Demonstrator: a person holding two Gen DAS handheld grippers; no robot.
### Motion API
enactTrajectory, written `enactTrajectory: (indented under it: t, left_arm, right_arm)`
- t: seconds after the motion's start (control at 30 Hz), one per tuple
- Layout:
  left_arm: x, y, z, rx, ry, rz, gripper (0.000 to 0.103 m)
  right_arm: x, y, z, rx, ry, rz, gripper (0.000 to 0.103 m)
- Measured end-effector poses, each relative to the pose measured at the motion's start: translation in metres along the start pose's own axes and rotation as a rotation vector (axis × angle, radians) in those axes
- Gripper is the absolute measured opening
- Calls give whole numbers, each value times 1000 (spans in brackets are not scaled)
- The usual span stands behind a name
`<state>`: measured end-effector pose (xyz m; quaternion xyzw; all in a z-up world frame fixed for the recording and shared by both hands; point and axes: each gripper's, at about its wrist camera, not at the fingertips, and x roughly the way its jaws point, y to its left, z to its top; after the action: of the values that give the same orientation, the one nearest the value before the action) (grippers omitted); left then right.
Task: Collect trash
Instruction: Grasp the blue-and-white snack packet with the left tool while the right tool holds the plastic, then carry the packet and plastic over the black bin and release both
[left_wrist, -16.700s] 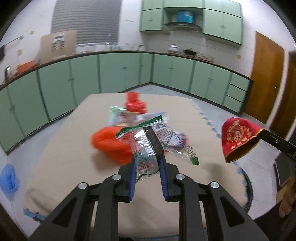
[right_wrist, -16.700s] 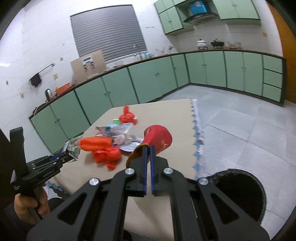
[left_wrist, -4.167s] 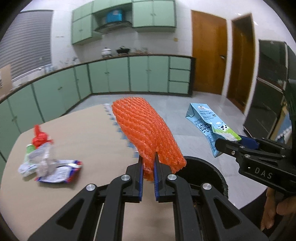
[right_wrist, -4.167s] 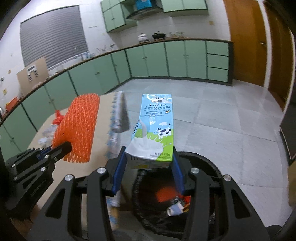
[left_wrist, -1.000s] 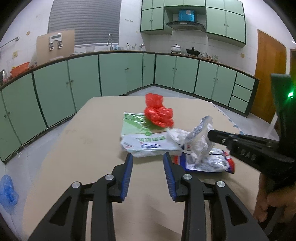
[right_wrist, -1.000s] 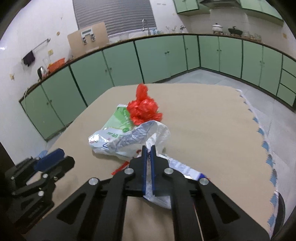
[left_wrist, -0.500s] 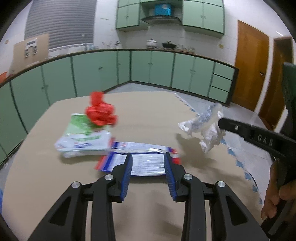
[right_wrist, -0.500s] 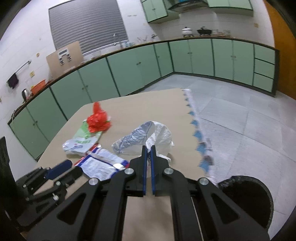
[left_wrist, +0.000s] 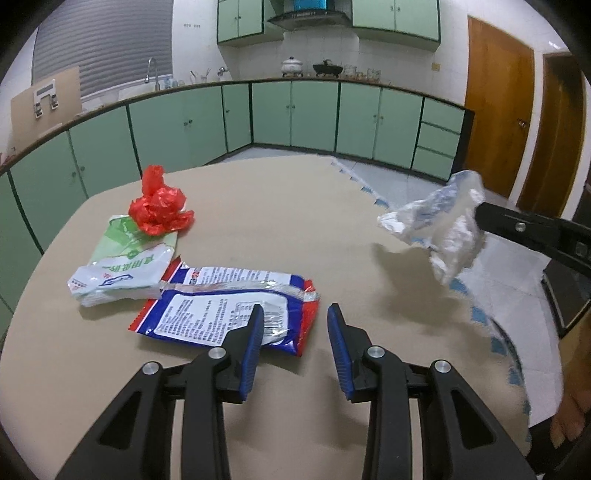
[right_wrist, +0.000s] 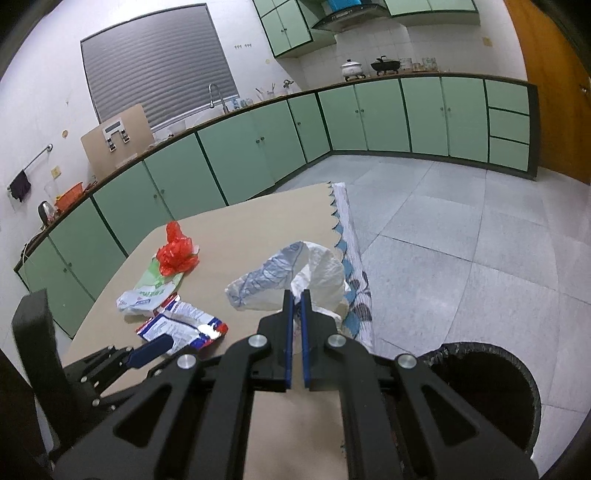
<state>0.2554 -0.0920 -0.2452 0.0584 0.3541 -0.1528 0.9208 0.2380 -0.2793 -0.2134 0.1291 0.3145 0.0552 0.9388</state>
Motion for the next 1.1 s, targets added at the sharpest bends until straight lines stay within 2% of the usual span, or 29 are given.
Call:
enactTrajectory:
  t: [0.17,0.37,0.4,0.47,0.5,0.8,1.1]
  left_arm:
    - [15,-1,-2,0,59,29,35]
    - [16,-3,-2,-2,62,43,34]
    - [16,-2,-2,-2,60,41,31]
    - [15,-3,-2,1,58,22,6]
    - [15,-5,-2,4,57,12,1]
    - [-11,-13,3,17,-15,-14,0]
    - [-50,-24,27,19,-77,-58,0]
  right_arm:
    - [1,-5,-5,9,7,-3,3]
    - [10,-14,-13,17,55,-11,3]
    - [9,-15,-15,18,57,-10,3]
    - [9,-16,-18,21,64,-8,3]
    - [8,-16,-19,20,66,-7,3]
    - [2,-16,-18,15,60,-5,3]
    - [-24,-21,-12,17,20,-9,3]
